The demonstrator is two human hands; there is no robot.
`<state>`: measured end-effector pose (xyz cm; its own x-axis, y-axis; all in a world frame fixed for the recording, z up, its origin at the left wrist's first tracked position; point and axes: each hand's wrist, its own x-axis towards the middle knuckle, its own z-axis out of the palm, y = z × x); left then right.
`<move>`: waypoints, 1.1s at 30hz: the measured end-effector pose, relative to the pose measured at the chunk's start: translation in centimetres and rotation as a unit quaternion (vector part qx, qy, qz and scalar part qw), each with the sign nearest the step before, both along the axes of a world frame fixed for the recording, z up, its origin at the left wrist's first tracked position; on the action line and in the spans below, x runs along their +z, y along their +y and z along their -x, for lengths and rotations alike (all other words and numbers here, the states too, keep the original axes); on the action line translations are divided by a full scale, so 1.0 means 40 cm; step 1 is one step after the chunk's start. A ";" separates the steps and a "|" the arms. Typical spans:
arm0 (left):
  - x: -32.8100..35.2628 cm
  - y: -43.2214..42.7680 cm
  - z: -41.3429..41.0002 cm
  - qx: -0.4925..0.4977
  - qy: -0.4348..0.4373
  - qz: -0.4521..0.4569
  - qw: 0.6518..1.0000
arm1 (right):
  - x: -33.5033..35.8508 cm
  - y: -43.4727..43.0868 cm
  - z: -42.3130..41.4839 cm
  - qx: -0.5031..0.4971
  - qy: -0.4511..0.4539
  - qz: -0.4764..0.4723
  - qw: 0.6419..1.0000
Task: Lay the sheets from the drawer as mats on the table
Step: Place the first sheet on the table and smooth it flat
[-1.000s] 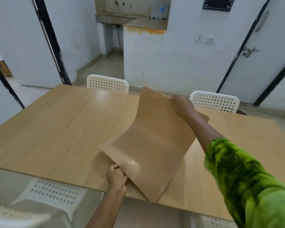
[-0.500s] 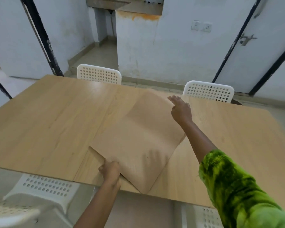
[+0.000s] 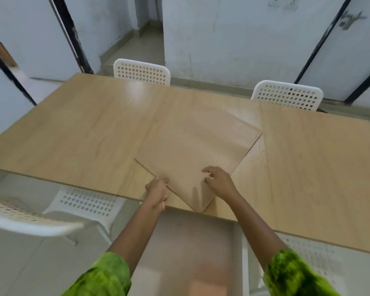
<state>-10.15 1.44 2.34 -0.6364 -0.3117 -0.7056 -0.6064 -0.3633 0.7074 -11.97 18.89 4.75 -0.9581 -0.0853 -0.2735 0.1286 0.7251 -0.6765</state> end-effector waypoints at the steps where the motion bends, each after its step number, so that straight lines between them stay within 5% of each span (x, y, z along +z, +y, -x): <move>1: 0.008 -0.001 -0.003 0.000 0.002 -0.015 1.000 | -0.011 -0.010 -0.015 0.019 -0.010 -0.022 1.000; 11: 0.043 -0.021 -0.026 0.041 0.046 -0.118 0.991 | -0.058 -0.067 -0.109 0.121 0.047 -0.207 0.970; 33: 0.112 0.002 0.002 0.033 0.067 -0.161 0.984 | -0.060 -0.133 -0.087 0.115 0.046 -0.271 0.955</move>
